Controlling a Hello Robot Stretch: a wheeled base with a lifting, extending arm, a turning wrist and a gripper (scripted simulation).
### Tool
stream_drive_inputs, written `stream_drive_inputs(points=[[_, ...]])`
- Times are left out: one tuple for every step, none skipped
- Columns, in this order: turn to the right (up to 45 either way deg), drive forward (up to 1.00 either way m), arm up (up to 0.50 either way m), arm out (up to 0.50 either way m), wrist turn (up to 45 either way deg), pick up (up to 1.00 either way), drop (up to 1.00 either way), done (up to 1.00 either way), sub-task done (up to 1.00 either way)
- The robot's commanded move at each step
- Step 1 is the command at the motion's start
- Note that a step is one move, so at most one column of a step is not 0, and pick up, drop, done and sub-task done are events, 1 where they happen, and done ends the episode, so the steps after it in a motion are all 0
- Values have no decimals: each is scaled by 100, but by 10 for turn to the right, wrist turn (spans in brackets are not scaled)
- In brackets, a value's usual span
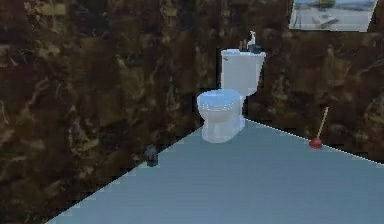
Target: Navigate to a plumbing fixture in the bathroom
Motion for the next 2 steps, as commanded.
stream_drive_inputs(points=[[0,100,0,0,0,0,0,0,0],[-60,0,0,0,0,0,0,0,0]])
